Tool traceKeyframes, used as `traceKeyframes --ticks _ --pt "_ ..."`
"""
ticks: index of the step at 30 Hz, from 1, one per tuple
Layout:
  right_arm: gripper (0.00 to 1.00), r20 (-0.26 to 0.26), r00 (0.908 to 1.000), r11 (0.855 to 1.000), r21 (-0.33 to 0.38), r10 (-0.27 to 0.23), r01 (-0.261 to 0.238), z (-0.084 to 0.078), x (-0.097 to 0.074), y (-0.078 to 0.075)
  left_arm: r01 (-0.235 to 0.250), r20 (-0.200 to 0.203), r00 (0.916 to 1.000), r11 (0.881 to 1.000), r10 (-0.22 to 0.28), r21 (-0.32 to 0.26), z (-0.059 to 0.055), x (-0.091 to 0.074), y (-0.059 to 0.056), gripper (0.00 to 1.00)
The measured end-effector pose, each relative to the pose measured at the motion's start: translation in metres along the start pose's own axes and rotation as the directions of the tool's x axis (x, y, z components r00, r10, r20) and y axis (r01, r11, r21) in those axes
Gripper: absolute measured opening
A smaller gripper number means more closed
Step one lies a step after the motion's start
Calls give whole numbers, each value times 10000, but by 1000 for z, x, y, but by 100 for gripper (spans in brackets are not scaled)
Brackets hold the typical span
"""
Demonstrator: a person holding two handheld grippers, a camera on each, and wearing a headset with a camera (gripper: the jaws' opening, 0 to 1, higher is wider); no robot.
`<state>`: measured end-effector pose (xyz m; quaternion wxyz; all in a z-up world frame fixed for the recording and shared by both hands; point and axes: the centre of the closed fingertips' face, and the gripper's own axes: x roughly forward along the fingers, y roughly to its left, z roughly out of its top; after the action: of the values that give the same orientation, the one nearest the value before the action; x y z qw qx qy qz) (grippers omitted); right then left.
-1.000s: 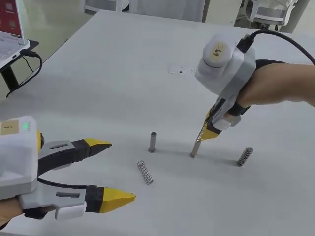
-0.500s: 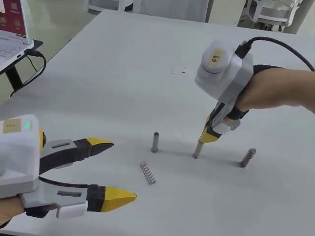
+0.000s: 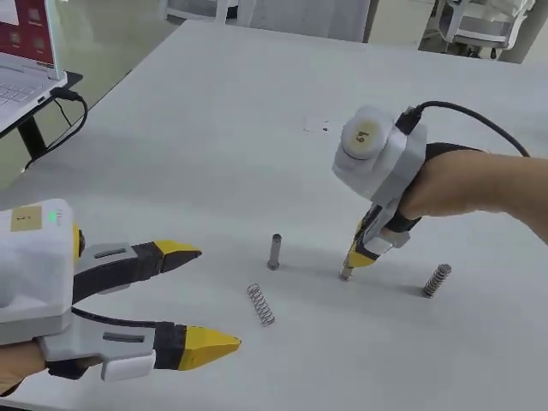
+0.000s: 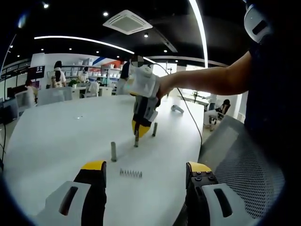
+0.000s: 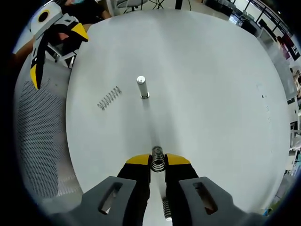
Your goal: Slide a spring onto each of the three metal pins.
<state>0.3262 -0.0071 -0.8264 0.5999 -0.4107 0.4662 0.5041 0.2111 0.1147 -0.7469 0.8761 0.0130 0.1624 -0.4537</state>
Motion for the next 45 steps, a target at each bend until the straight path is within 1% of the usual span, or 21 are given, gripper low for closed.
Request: traceKeyframes --ticks 4,9,14,20,27,34,40,45 --pt "9 -178 9998 10000 -81 -29 28 -2 8 3 15 -42 10000 10000 -15 18 -1 0 -2 64" --pt "9 -254 9997 9999 -156 -49 45 -5 15 4 -5 3 10000 10000 5 -3 -1 -1 -3 64" --pt "9 -174 9998 9998 -161 -98 95 -5 18 1 -22 -41 10000 10000 22 -11 -3 -2 -4 64" --pt "10 -281 9996 9996 -281 -73 65 -8 20 1 -23 -32 10000 10000 23 -19 -3 -2 -4 63" --pt "14 -148 9999 9998 -172 -75 73 -10 20 0 -50 -25 10000 10000 50 -48 -4 -2 -4 63" --pt "15 -24 9999 9997 174 -144 144 -21 16 -2 -35 -54 10000 10000 35 -53 -4 -2 -4 63" --pt "15 66 9998 9989 411 -209 206 -31 11 2 7 -70 10000 10000 -7 -42 -3 -1 -4 63" --pt "16 125 9997 9983 554 -204 197 -38 11 9 58 -91 9999 10000 -59 -16 -2 1 -5 64"
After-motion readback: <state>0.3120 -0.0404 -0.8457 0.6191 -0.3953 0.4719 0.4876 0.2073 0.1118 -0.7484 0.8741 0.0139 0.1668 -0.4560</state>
